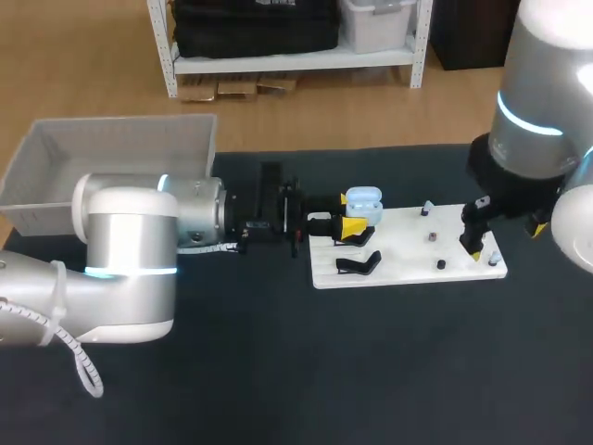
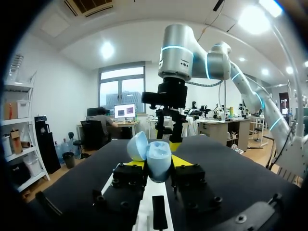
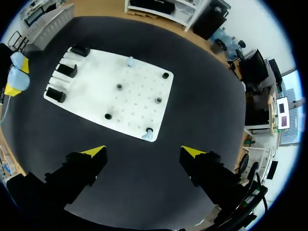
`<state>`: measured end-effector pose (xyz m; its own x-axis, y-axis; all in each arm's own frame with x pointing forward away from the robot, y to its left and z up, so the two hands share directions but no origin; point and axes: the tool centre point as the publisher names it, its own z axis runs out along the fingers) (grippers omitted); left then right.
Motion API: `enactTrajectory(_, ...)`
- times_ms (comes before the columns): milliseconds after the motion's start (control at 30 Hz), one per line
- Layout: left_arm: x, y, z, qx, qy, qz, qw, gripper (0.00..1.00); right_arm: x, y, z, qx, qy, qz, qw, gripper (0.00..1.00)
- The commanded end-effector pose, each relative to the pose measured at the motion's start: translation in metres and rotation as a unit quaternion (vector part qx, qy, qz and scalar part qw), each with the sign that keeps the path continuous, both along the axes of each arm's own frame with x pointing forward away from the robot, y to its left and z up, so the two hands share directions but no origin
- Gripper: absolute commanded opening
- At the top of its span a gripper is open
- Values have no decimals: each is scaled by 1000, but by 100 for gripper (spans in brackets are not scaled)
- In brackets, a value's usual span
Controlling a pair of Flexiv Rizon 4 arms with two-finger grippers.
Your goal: Pick up each earbud case from the left stands, insert the matching earbuds, close the lid, and place the case in the box.
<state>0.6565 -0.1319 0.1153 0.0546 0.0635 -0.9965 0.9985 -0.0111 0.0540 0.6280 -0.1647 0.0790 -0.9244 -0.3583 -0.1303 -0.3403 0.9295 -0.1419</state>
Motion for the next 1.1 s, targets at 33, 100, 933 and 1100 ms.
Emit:
enactTrajectory(33,0,0,-1,-2,-2,1,1000,0,-2,0,-11,-1,1,0,1000,99)
enactTrajectory(100,0,0,-1,-2,-2,1,1000,0,-2,-1,-16,-1,3,0,1000,95)
enactTrajectory(933,0,0,-1,-2,-2,1,1000,0,12,-9,-51,-14,-11,-6,1000,43)
enactTrajectory(1100,0,0,-1,-2,-2,1,1000,0,14,-10,-52,-19,-16,-6,1000,39)
